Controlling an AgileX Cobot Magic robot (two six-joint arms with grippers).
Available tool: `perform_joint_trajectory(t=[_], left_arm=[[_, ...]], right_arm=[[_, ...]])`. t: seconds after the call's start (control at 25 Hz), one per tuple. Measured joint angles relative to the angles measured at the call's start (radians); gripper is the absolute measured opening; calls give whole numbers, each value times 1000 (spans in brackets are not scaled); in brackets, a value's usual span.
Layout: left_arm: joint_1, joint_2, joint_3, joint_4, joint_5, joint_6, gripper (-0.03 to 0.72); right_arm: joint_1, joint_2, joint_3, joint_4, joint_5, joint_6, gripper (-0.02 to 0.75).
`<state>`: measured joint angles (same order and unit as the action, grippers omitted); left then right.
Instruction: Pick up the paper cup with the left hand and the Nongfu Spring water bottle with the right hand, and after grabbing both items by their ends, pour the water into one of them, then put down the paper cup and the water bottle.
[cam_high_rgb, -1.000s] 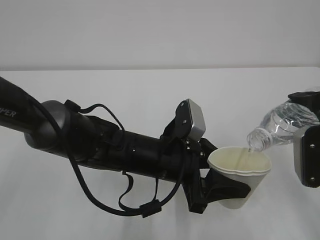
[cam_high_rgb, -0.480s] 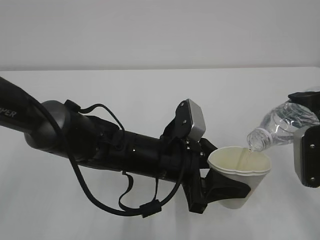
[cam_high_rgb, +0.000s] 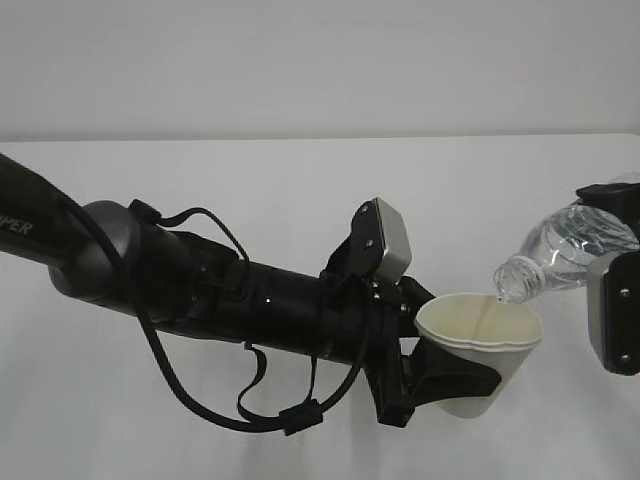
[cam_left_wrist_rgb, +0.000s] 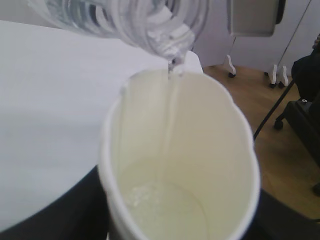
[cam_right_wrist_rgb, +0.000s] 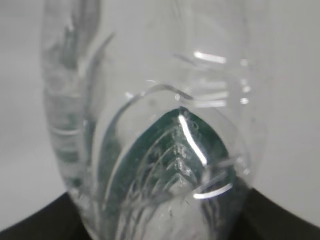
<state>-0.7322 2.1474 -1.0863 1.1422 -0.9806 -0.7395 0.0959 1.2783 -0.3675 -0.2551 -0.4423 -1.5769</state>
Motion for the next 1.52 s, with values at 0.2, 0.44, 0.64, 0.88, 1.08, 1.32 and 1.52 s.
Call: perform_joint_trajectory(t=[0.2,0.44,0.64,0.88,1.08,1.32,1.52], left_arm=[[0,0,0,0,0,0,428],[0,0,0,0,0,0,428],[0,0,0,0,0,0,428],[0,0,0,0,0,0,427],[0,0,0,1,0,0,427],[0,0,0,2,0,0,427],[0,0,0,2,0,0,426]], right_arm=[[0,0,0,0,0,0,403],[0,0,0,0,0,0,403],[0,0,0,0,0,-2,403],[0,0,0,0,-2,-7,403],[0,0,0,0,-4,-8,403],[0,0,0,0,-8,-10,403],[0,0,0,0,-15,-13,403]])
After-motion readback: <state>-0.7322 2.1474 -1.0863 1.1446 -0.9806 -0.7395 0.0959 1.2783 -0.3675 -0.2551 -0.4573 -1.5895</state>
